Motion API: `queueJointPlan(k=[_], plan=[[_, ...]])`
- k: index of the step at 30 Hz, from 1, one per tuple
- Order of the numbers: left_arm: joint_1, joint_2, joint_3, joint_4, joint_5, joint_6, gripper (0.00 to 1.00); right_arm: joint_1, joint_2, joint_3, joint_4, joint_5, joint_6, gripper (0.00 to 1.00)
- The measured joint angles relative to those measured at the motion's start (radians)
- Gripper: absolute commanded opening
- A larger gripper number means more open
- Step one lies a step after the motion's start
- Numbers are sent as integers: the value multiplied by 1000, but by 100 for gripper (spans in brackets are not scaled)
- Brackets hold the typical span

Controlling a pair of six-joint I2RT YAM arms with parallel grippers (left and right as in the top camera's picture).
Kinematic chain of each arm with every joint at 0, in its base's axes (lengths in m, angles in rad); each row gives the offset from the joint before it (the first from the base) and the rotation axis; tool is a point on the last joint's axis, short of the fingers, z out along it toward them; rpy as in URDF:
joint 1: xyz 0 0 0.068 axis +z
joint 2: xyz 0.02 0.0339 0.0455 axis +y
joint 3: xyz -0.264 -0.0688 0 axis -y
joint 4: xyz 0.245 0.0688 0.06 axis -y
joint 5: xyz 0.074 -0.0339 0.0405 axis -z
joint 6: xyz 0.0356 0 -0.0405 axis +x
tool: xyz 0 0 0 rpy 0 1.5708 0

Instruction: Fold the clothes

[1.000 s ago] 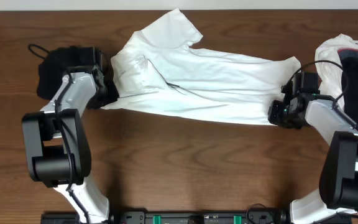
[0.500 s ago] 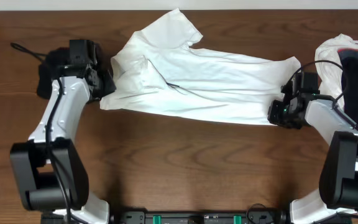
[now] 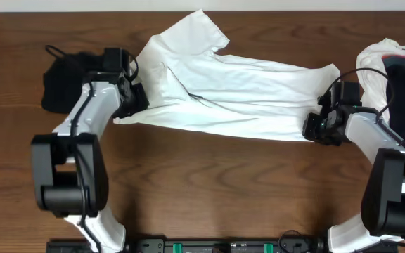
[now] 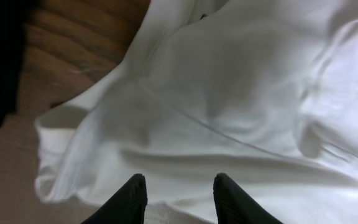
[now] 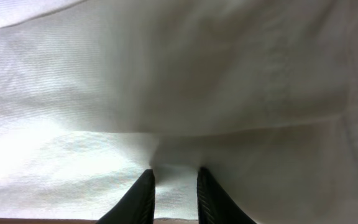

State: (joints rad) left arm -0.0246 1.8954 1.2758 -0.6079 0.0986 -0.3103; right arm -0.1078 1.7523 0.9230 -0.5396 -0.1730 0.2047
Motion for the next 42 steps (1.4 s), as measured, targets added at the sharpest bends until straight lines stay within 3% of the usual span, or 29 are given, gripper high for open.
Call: queueJointPlan(k=[9,18,22,32,42], plan=[[0,69,-1,13,0,0,38,-1,0,1,-3,8,0,15],[-5,102,19,-53,-26,-7,37,-1,6,11,-16,4,0,23],[-5,104,22,-115,-53,-31,26,-1,6,13,-26,5,0,23],[-5,111,23,-318,-53,-140,15,-34,8,20,-69,13,0,22],[-6,120,21,-387,-49,-187,15,-53,8,22,-81,6,0,19]])
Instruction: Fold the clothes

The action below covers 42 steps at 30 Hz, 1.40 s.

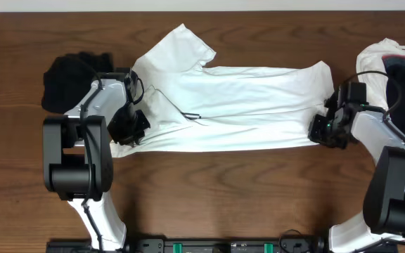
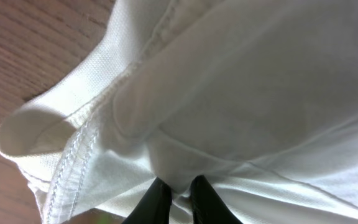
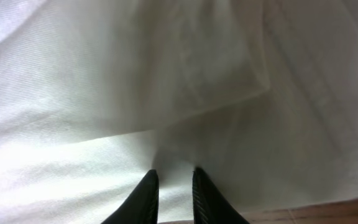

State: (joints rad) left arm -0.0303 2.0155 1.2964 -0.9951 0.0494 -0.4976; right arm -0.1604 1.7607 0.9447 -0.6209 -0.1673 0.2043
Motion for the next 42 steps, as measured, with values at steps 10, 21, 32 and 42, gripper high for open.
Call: queueJointPlan(k=[10,21,32,42], plan=[[0,0,-1,7,0,0,15,-3,20,39,-66,22,1,13],[0,0,-2,9,0,0,16,-42,28,57,-66,68,74,11],[0,0,-2,8,-1,0,17,-43,31,57,18,67,84,14],[1,0,-2,6,-8,-3,22,-43,33,57,35,72,103,5]])
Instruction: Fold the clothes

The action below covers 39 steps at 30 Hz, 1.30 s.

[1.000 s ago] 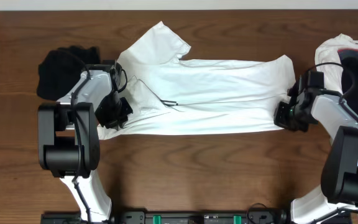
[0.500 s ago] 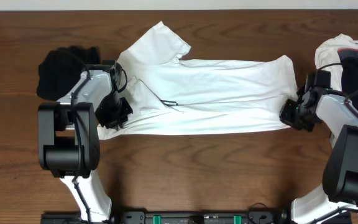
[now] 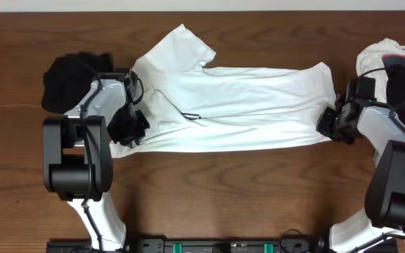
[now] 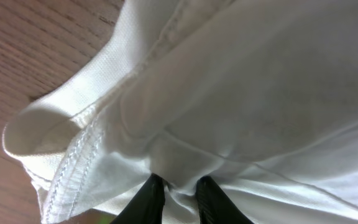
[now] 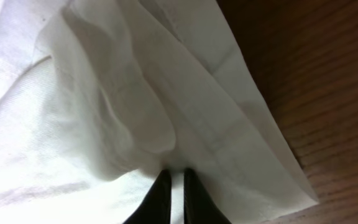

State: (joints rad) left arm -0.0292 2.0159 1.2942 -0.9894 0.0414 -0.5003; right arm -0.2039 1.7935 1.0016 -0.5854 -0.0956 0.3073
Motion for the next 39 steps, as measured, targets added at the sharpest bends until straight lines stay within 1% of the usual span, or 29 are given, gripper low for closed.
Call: queueJointPlan(k=[6,8,12,13,14,18,22,27,34,36,39], plan=[[0,0,0,0,0,0,22,-33,0,1,-42,-2,0,5],[0,0,0,0,0,0,22,-44,0,2,-49,-5,0,1],[0,0,0,0,0,0,23,-69,0,2,-57,-13,3,1],[0,0,0,0,-1,0,24,-72,0,2,-58,-15,3,1],[0,0,0,0,-2,0,29,-74,0,2,-58,-17,3,1],[0,-2,-2,-3,-10,0,30,-76,-10,2,-74,-3,-4,1],[0,-2,-2,-2,-14,0,30,-76,-59,2,-103,57,-5,2],[0,-2,-3,-2,-15,0,31,-76,-143,2,-121,118,-5,1],[0,-2,-3,-2,-15,0,31,-76,-151,2,-104,30,-61,1],[0,-3,-3,-2,-15,0,31,-76,-151,2,-101,16,-68,8],[0,-3,-3,-2,-15,0,30,-76,-151,2,-85,2,-72,22]])
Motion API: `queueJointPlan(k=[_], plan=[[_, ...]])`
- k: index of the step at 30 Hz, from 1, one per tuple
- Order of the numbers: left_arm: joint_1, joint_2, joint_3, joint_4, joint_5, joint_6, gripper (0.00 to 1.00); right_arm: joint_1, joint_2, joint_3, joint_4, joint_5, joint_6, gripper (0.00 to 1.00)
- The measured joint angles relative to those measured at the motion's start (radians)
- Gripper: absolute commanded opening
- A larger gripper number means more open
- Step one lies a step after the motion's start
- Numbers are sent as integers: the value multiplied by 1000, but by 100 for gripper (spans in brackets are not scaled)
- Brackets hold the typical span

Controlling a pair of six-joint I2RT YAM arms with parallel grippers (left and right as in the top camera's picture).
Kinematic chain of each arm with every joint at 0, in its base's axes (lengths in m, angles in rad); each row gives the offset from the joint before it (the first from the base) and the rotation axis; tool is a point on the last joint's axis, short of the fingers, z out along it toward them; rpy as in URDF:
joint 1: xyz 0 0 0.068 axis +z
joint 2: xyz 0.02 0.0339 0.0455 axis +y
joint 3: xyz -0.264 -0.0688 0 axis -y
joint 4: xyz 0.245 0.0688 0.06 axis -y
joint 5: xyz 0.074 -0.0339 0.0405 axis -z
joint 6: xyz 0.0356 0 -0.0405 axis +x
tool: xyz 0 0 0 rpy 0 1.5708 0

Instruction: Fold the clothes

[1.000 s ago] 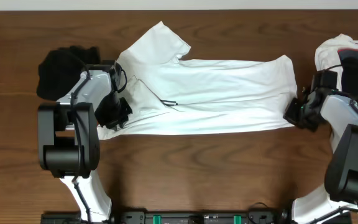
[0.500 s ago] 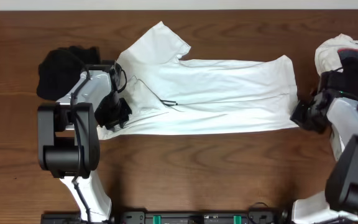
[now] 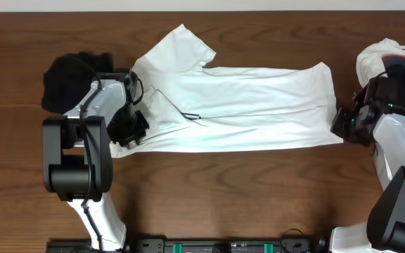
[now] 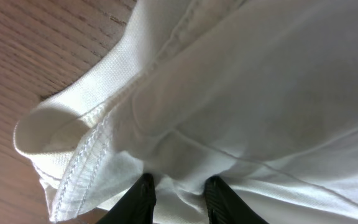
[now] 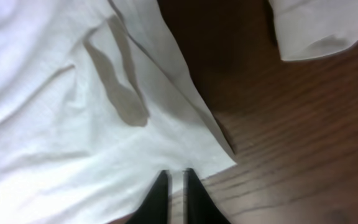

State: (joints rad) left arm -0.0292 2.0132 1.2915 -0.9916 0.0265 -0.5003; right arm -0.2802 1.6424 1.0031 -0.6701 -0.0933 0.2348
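Observation:
A white shirt [image 3: 245,105] lies folded lengthwise as a long band across the wooden table, one sleeve pointing to the far left. My left gripper [image 3: 133,128] rests at its near left corner. In the left wrist view its fingers [image 4: 179,182] stand apart, open, with bunched hem cloth [image 4: 260,93] between them. My right gripper [image 3: 341,126] is at the near right corner. In the right wrist view its jaws [image 5: 173,175] are shut on the shirt's edge [image 5: 55,93], just inside the pointed corner.
A black garment [image 3: 65,81] lies beside the left arm at the far left. A pile of white and dark clothes [image 3: 399,60] sits at the far right, its white edge [image 5: 322,25] close beyond the shirt's corner. Bare wood [image 3: 223,197] fills the near half.
My right gripper has moved to the right, and the shirt's near right corner now reaches further out. The left gripper's fingers have spread wider on the left corner.
First the shirt lay slanted and loose, with the left gripper open at its left corner and the right one holding the right hem. Then it lay as a straight band with both grippers shut on its near corners. Now the left jaws are open and the right corner is drawn out.

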Motion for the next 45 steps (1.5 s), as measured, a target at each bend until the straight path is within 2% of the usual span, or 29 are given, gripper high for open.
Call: queueJointPlan(k=[2,4,11,17,22,28,31,32,34,35,45], plan=[[0,0,0,0,0,0,31,0,0,-1,18,-10,-1,34],[0,0,0,0,0,0,31,0,0,-6,50,-16,-4,38],[0,0,0,0,0,0,31,0,0,-100,245,-96,-17,42],[0,0,0,0,0,0,31,0,0,-156,304,-156,-58,42],[0,0,0,0,0,0,31,0,0,-161,339,-198,-94,39],[0,0,0,0,0,0,31,0,0,-198,413,-212,-118,25],[0,0,0,0,0,0,31,0,0,-220,442,-223,-122,24],[0,0,0,0,0,0,31,0,0,-224,446,-226,-122,20],[0,0,0,0,0,0,31,0,0,-228,451,-231,-130,4],[0,0,0,0,0,0,31,0,0,-228,454,-235,-134,1],[0,0,0,0,0,0,31,0,0,-229,514,-305,-130,1]])
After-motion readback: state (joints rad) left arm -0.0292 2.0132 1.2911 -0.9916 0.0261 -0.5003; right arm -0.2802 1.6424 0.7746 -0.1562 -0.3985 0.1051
